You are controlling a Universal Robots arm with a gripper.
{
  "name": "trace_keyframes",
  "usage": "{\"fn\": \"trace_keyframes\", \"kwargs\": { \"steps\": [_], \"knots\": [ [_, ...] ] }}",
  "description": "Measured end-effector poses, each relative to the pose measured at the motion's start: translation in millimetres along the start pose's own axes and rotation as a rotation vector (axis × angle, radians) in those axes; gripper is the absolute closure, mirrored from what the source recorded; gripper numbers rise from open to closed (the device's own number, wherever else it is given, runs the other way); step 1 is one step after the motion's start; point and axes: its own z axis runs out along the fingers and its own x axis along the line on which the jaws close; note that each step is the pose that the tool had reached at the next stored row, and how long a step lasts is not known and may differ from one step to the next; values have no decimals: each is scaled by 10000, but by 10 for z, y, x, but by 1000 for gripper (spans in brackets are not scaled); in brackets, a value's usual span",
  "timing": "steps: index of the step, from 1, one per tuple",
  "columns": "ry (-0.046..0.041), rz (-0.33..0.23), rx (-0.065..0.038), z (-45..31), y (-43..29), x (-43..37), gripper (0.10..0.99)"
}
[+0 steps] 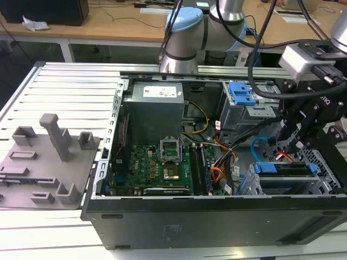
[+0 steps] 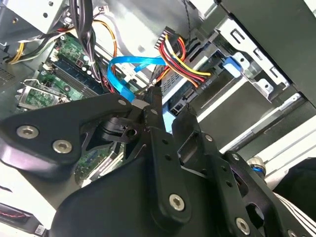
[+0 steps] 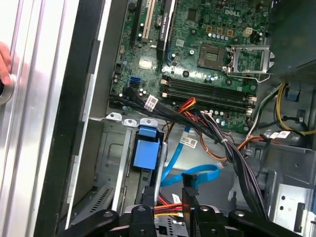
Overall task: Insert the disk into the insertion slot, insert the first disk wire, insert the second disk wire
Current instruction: 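Insert the second disk wire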
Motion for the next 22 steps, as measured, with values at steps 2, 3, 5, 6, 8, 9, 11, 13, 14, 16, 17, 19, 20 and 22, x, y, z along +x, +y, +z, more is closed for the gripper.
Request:
{"fn": "trace_keyframes", "kwargs": {
  "steps": [2,3,5,6,8,9,11,13,14,16,17,19,20,22],
  "knots": [
    [0,-5,-1,0,-6,-35,725],
    [0,-7,0,0,-8,-48,725],
    [-1,-12,0,0,-15,-90,725],
    [0,-15,0,-1,-17,-103,725],
    [1,-22,0,-1,-26,-151,725],
    [1,-24,0,-1,-28,-164,725],
    [1,-28,0,-2,-32,-190,725],
    [0,-32,0,-2,-35,-206,725],
    [1,-35,0,-2,-36,-210,725],
    [4,-70,0,-2,-36,-211,725],
    [11,-278,0,-1,-37,-212,725],
    [33,-800,2,3,-37,-212,725],
    [42,-978,2,3,-37,-213,725],
    [53,-1145,2,7,-19,-217,725]
  ]
}}
